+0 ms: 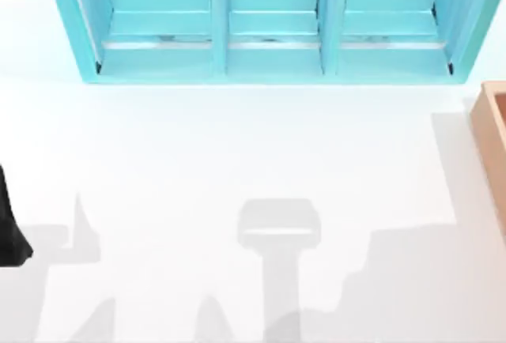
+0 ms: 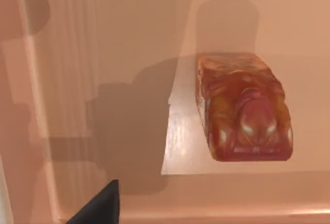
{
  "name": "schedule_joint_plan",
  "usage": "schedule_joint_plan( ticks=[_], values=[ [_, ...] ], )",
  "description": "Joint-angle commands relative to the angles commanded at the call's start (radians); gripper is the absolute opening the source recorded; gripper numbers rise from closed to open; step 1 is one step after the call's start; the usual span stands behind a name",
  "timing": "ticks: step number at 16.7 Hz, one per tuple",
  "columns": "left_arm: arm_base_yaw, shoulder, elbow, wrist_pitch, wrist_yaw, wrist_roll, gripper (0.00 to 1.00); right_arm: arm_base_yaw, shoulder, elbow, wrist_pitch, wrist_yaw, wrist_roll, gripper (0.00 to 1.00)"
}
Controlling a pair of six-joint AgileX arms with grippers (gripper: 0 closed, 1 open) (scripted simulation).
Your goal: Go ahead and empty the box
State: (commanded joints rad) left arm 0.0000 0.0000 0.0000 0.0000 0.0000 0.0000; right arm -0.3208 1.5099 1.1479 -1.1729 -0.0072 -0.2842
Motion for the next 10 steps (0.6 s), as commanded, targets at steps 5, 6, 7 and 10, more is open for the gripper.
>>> schedule_joint_plan(
  ticks=[5, 6, 7, 10],
  values=[
    [0.0, 0.0, 0.0, 0.0, 0.0, 0.0, 1.0, -0.008, 0.048, 0.039, -0.032, -0.003, -0.012, 1.0],
    [0.0, 0.0, 0.0, 0.0, 0.0, 0.0, 1.0, -0.008, 0.048, 0.039, -0.032, -0.003, -0.012, 1.0],
    [0.0, 0.0, 0.0, 0.0, 0.0, 0.0, 1.0, -0.003, 0.044, 0.036, -0.029, -0.002, -0.01, 1.0],
    [0.0, 0.0, 0.0, 0.0, 0.0, 0.0, 1.0, -0.009, 0.061, 0.014, 0.008, -0.002, -0.014, 1.0]
  ],
)
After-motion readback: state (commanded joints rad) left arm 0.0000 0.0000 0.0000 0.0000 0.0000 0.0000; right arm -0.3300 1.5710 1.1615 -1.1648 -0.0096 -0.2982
